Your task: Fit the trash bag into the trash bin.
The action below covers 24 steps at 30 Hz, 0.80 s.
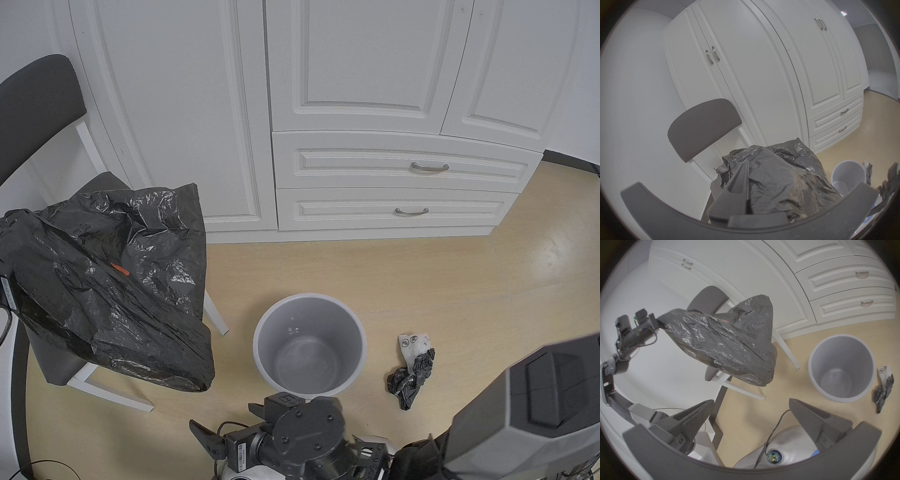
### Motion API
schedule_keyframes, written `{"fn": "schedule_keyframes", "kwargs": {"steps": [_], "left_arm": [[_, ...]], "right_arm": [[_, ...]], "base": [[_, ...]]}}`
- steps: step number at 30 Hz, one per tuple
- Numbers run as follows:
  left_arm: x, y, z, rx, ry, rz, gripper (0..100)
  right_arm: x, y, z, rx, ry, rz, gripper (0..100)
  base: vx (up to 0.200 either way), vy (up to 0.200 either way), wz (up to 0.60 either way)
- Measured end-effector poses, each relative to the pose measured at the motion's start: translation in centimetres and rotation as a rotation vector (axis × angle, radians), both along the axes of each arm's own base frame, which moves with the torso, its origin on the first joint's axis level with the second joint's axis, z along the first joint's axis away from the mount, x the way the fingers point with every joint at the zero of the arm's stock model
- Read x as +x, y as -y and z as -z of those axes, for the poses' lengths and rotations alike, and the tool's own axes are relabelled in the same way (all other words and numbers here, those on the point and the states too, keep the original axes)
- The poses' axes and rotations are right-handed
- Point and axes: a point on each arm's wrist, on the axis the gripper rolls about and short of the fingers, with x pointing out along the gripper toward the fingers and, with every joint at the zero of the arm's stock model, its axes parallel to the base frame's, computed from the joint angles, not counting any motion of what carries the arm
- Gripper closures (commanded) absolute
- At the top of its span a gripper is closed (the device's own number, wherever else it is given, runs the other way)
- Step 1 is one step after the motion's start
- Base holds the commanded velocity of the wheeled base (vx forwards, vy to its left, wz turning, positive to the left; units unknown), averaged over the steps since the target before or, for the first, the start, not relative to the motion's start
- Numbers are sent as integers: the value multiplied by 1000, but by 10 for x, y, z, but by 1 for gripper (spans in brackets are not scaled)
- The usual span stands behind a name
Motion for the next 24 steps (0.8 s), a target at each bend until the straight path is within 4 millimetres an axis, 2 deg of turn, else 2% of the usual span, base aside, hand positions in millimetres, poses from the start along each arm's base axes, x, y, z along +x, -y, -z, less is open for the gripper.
{"fn": "schedule_keyframes", "kwargs": {"steps": [5, 10, 16, 24], "left_arm": [[1, 0, 1, 1, -5, 1, 100], [1, 0, 1, 1, -6, 1, 100], [1, 0, 1, 1, -8, 1, 100], [1, 0, 1, 2, -7, 1, 100]], "right_arm": [[1, -14, 17, -19, 0, 33, 0], [8, -30, 24, 2, 11, 99, 0], [23, -42, 36, -2, -14, 178, 0], [45, -55, 41, 30, -34, 294, 0]], "base": [[0, 0, 0], [0, 0, 0], [0, 0, 0], [0, 0, 0]]}}
